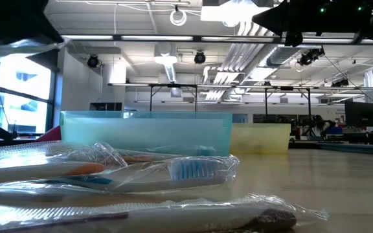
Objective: Pick & Place Toothbrushes
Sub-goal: Put the green toothbrush into the orange bin
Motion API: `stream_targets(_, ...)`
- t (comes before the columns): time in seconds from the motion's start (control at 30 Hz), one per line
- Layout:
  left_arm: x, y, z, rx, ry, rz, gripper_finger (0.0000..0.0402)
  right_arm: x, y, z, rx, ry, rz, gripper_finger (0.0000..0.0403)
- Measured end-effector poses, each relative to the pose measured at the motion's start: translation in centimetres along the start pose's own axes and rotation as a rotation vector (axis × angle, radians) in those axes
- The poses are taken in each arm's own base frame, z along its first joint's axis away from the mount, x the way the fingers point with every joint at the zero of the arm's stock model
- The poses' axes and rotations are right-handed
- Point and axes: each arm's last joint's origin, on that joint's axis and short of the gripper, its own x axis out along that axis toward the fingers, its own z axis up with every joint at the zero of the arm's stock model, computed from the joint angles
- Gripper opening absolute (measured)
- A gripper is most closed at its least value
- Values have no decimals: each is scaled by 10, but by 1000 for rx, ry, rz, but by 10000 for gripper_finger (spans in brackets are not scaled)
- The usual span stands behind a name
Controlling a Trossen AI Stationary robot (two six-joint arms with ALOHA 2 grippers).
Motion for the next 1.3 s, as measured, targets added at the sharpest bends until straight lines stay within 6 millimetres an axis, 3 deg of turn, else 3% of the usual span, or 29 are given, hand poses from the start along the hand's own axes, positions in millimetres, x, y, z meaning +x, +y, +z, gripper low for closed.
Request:
stream_targets(0.43, 35, -7, 59, 358, -223, 108, 39, 0, 0, 0, -28, 3, -4, 2)
stream_targets(0.7, 53, -10, 106, 443, -280, 64, 39, 1, -5, -1, -35, 5, -29, 2)
stream_targets(1.0, 59, 8, 152, 474, -350, 113, 38, 1, -10, -2, -42, 16, -54, 2)
stream_targets(1.3, 52, 15, 189, 495, -537, 121, 38, 2, -16, -2, -50, 16, -85, 2)
